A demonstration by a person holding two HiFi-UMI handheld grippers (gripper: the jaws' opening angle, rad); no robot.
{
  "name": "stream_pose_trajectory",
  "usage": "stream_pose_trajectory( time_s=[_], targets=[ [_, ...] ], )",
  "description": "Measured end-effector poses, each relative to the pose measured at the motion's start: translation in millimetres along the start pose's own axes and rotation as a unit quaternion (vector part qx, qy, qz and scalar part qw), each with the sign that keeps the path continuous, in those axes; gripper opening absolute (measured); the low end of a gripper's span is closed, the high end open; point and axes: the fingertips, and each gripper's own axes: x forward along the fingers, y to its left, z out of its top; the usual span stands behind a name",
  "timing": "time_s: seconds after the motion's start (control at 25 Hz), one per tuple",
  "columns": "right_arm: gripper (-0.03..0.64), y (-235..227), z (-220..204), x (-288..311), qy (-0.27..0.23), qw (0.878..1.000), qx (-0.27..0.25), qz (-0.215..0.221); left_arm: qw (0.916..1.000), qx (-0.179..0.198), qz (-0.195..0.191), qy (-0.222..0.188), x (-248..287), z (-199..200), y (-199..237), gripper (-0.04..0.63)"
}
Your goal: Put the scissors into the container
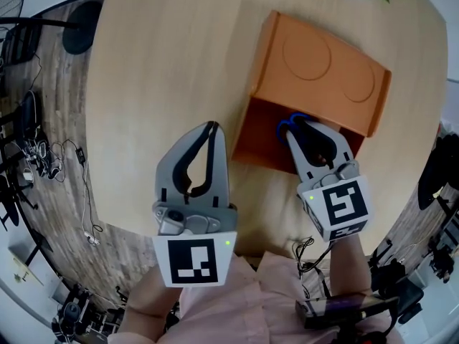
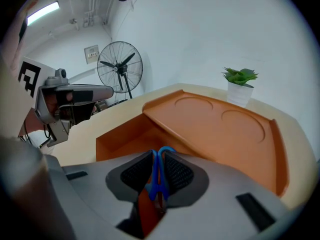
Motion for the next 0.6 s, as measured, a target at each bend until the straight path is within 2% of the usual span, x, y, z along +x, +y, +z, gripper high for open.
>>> stream_pose_trajectory(
  time_s=[0.24,0.44,0.6],
  targets=[
    [0.078,3.4,-2.4,1.1,-0.001,1.0,0.008,0.011,1.0,0.005,-0.006,-0.004,-5.5,3.9,-5.2,0.009],
    [0.077,12.0,9.8,-10.0,-0.038,0.999,0.015,0.015,0.9996,0.016,-0.002,-0.022,-16.1,14.3,-5.7,0.009],
    [0.074,26.4,30.7,-43.3,-0.078,0.997,0.016,0.013,0.9991,0.02,0.0,-0.037,-40.6,36.8,-13.8,0.009]
  ],
)
